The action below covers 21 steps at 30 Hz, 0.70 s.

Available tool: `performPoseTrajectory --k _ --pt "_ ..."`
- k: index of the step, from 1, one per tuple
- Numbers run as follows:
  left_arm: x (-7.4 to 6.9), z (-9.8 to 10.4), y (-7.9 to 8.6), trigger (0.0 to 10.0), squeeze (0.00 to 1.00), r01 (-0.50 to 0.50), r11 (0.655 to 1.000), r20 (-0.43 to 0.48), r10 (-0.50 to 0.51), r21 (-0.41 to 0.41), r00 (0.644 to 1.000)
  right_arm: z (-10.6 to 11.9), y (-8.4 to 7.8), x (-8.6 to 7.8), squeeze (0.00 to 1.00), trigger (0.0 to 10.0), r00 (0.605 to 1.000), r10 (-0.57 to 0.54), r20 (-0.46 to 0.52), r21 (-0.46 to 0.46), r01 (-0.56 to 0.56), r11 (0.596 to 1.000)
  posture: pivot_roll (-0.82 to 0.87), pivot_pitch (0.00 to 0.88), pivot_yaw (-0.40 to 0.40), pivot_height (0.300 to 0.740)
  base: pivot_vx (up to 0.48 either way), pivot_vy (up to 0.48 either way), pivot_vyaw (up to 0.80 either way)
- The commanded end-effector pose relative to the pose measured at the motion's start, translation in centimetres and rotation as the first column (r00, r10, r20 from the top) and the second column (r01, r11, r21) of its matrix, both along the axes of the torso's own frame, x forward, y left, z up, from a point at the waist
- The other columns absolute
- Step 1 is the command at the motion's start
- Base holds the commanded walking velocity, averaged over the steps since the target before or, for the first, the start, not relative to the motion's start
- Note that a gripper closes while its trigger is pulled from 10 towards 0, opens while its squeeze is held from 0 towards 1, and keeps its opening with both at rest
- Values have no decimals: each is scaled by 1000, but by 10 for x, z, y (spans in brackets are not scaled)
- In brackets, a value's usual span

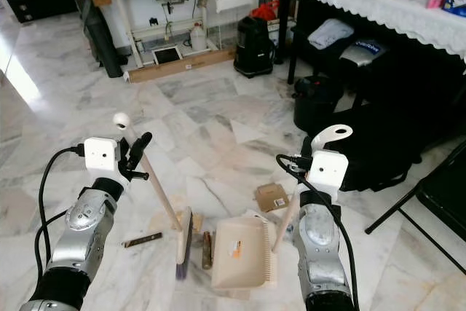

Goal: Sweep floor

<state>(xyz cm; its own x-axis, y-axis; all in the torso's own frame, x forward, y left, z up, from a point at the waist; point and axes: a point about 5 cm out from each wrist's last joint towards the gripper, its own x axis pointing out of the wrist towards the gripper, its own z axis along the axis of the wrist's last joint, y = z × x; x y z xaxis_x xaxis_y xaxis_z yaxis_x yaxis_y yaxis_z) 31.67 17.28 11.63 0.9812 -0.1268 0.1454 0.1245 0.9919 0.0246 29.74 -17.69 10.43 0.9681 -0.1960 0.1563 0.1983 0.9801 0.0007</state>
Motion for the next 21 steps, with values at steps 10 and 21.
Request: performPoseTrajectory --k 10,21 --pt "6 4 -1 10000 0 23 1000 9 -23 10 1000 9 -23 -2 0 10000 989 -143 26 -36 144 989 4 0 32 740 0 0 0" --pt "11 1 12 10000 0 -12 1000 -5 13 24 1000 -8 -56 -16 0 10000 952 -300 -65 -97 293 951 3 0 37 740 0 0 0"
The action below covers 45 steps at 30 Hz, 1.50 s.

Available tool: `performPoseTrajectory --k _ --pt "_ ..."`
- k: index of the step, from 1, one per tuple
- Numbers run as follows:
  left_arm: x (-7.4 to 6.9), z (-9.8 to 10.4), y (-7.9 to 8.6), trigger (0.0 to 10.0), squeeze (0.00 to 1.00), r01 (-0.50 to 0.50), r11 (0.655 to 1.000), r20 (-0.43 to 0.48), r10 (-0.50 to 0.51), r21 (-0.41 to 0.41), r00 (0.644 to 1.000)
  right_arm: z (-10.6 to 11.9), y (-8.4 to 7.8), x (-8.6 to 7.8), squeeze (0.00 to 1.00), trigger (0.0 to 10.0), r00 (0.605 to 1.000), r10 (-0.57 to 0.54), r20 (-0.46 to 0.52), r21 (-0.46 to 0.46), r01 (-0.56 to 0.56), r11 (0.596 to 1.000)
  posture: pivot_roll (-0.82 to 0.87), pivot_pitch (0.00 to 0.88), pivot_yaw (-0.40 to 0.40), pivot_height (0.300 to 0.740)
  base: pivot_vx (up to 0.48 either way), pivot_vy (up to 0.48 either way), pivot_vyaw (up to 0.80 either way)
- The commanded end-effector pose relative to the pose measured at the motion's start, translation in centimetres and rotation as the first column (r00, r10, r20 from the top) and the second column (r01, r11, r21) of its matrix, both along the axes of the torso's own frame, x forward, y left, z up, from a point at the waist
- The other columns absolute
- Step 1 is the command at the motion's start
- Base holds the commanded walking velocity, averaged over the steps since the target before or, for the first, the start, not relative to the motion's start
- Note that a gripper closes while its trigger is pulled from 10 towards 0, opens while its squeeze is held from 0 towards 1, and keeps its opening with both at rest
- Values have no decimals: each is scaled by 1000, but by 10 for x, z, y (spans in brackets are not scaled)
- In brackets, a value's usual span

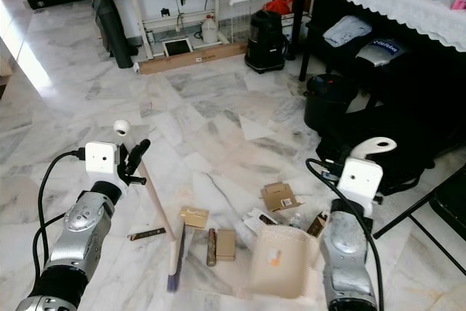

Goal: Sweep floor

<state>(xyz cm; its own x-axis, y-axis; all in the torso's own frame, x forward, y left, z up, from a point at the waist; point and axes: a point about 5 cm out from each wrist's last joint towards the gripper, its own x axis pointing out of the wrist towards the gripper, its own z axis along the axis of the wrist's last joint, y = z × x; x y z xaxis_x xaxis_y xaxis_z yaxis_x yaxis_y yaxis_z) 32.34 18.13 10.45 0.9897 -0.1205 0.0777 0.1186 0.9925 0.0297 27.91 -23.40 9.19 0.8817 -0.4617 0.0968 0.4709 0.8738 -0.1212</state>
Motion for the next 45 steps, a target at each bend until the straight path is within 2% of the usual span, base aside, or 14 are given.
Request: performPoseTrajectory --k 1,4,10,19,23,33,41,45 --pt "7 11 5 10000 0 -8 1000 49 8 0 999 4 0 1 0 10000 1000 -12 10 1 12 1000 1 0 38 740 0 0 0" --pt "12 8 6 10000 0 -13 999 22 14 -32 1000 2 2 -1 0 10000 1000 -10 8 3 10 1000 -3 0 39 740 0 0 0" --pt "20 11 7 10000 0 -48 994 38 52 -96 998 4 10 -3 0 10000 1000 16 20 10 -16 1000 -19 0 40 740 0 0 0" --pt "33 13 -2 10000 0 -43 992 24 46 -115 999 7 16 -10 0 10000 998 47 40 4 -47 999 -55 28 43 740 0 0 0" --pt "37 11 -6 10000 0 -23 992 -4 23 -124 1000 13 20 -20 0 10000 994 77 75 -6 -76 997 -95 59 52 740 0 0 0" --pt "34 -1 -18 10000 0 6 990 -29 -10 -143 1000 26 19 -50 0 10000 991 76 110 -31 -73 997 -168 150 48 740 0 0 0" --pt "35 0 -19 10000 0 -5 986 -18 3 -166 1000 33 21 -67 0 10000 992 86 95 -31 -83 996 -191 192 43 740 0 0 0" --pt "37 6 -21 10000 0 -2 986 9 4 -165 1000 34 22 -69 0 10000 992 92 90 -29 -90 995 -191 201 43 740 0 0 0"
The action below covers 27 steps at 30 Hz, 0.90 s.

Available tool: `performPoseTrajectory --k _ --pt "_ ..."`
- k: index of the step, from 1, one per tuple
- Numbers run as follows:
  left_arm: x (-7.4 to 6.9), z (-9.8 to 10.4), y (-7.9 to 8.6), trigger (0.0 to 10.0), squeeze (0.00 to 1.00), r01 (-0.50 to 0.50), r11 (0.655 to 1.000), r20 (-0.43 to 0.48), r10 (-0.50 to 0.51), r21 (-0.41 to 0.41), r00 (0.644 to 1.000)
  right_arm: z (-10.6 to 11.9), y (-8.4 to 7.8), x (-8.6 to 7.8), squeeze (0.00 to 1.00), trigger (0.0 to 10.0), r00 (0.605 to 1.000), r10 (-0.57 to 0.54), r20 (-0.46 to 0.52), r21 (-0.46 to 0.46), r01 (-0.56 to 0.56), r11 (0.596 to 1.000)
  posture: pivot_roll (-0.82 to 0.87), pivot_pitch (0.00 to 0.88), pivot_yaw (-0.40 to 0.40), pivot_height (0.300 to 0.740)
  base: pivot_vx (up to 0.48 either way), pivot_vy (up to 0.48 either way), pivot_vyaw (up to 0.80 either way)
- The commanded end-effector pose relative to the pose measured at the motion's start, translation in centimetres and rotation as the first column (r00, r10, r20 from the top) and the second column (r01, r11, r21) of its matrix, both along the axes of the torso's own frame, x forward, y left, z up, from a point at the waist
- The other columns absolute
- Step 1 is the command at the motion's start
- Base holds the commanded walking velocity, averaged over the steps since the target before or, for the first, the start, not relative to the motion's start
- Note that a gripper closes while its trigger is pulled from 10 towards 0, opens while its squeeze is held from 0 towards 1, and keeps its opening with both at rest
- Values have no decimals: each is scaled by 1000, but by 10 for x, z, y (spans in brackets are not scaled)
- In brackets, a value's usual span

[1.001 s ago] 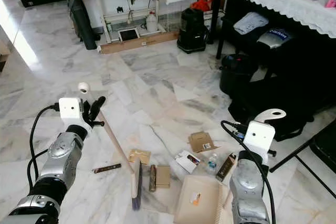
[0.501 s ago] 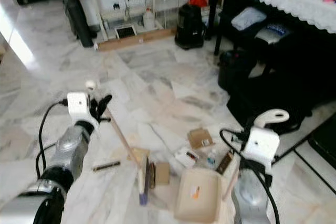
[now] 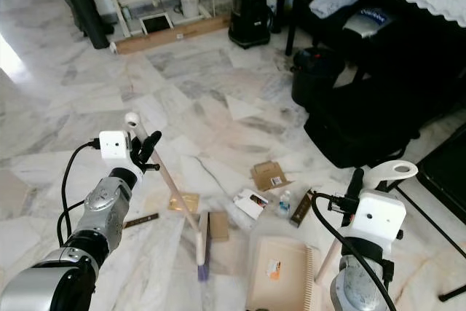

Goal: Sweep floor

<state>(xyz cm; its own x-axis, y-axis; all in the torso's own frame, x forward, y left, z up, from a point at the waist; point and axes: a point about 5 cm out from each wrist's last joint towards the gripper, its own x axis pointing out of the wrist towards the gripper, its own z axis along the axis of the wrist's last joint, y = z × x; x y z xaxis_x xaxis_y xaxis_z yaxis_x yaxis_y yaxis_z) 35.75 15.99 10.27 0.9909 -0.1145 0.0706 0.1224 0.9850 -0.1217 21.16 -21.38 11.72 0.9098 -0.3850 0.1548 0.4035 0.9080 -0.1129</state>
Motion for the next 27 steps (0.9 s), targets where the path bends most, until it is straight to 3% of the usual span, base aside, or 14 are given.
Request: performPoseTrajectory --k 1,27 --pt "5 10 -1 10000 0 -11 1000 44 12 -18 999 9 3 -2 0 10000 1000 13 28 -4 -13 1000 -190 201 43 740 0 0 0" --pt "18 38 -2 10000 0 -27 1000 131 25 13 991 10 5 -6 0 10000 1000 9 2 11 -9 1000 -193 199 56 740 0 0 0"
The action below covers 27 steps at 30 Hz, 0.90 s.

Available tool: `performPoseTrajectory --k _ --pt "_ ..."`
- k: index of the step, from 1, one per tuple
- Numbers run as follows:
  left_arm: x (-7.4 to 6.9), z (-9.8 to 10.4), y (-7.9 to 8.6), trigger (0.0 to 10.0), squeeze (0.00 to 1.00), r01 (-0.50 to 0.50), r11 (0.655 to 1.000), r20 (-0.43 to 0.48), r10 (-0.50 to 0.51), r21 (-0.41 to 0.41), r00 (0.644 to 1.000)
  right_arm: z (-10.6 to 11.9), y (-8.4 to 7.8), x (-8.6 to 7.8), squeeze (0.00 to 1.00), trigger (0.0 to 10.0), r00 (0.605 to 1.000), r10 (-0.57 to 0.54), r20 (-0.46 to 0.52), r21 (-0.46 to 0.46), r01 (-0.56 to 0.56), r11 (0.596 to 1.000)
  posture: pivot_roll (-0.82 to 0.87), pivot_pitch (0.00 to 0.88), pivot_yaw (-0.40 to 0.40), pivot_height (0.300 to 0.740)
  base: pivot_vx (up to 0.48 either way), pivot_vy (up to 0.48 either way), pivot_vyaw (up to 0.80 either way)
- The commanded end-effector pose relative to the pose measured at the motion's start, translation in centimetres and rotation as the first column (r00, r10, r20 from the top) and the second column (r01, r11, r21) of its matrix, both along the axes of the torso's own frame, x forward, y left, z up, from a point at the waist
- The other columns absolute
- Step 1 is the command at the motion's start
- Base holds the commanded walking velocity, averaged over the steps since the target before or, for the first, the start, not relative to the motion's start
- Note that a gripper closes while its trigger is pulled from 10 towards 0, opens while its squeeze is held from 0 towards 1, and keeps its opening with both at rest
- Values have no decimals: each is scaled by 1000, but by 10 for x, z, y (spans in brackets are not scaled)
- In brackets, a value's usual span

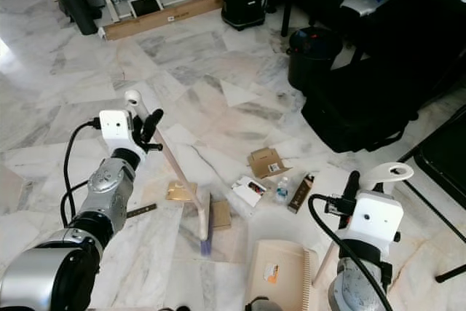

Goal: Sweep floor

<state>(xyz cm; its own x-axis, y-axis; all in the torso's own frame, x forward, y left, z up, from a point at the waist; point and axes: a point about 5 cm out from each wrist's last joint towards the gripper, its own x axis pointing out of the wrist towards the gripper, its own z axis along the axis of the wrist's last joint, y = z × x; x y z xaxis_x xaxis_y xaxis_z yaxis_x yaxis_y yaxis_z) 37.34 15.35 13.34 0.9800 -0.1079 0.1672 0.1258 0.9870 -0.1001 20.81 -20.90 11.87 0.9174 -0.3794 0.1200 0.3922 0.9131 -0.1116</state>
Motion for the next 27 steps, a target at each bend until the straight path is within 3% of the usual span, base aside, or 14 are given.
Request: performPoseTrajectory --k 1,20,27 --pt "3 8 4 10000 0 -19 1000 33 19 5 999 8 1 -2 0 10000 999 1 33 -4 0 1000 -193 199 56 740 0 0 0" --pt "3 4 -3 10000 0 -9 1000 8 9 16 1000 9 1 -1 0 10000 1000 11 27 -1 -11 1000 -191 203 52 740 0 0 0" --pt "5 13 3 10000 0 -80 997 53 80 0 995 9 2 0 0 10000 1000 11 28 2 -11 1000 -190 203 52 740 0 0 0"
